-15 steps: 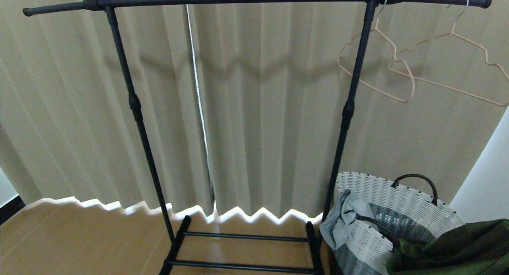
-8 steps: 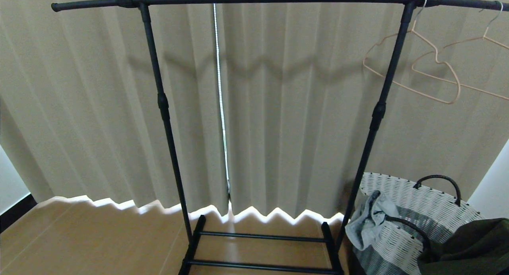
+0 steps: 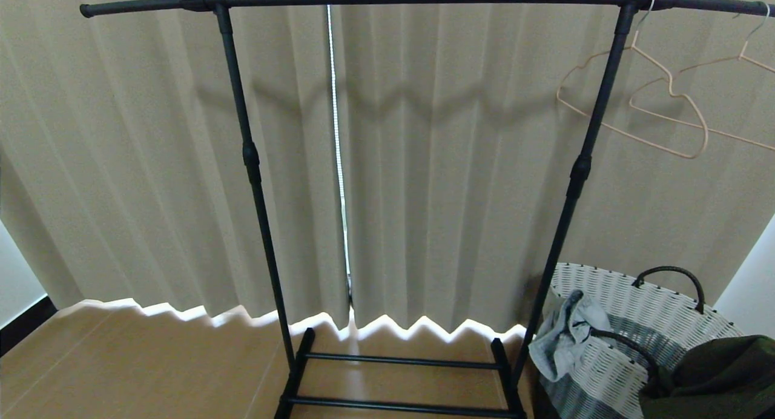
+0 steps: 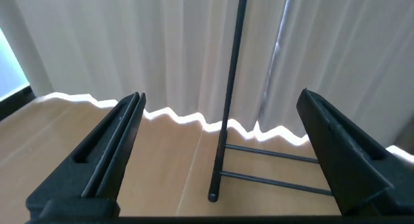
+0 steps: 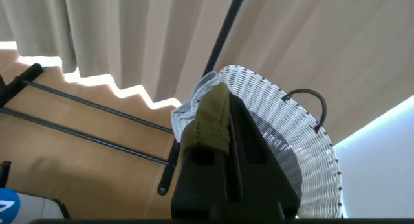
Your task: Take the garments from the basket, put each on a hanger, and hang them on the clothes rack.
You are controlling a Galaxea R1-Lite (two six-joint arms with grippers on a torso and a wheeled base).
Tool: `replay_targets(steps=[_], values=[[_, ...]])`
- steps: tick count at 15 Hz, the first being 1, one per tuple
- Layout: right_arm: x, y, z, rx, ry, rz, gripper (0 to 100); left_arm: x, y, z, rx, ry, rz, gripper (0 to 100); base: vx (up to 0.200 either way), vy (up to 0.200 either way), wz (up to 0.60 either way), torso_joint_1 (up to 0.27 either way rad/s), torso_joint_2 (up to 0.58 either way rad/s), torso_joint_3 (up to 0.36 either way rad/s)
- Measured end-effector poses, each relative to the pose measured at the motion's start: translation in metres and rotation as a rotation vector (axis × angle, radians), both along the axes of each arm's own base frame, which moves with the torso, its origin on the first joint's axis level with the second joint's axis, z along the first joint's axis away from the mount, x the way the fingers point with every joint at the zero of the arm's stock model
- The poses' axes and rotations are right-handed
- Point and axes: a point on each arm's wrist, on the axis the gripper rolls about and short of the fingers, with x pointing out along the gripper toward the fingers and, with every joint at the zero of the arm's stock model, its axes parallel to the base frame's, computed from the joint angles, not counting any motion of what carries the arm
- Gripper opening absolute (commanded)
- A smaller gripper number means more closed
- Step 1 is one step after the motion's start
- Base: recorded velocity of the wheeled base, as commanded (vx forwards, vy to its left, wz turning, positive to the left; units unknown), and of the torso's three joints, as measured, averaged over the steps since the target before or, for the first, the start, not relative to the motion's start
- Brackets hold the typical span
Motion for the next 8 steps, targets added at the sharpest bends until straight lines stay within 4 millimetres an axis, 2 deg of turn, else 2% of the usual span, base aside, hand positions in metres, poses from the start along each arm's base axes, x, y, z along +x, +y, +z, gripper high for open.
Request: replay_targets(steps=[7, 8], values=[[0.004, 0.004, 0.020, 0.005, -0.006, 0.067, 0, 0.000, 0.000, 0.006, 0.006, -0.050, -0.010, 100, 0.000, 0.000, 0.00, 0.000, 0.00, 0.000], [0.007, 0.005, 0.025, 0.005, -0.009, 0.083, 0, -0.001, -0.002, 0.009, 0.008, -0.066, -0.070, 100, 0.000, 0.000, 0.00, 0.000, 0.00, 0.000]])
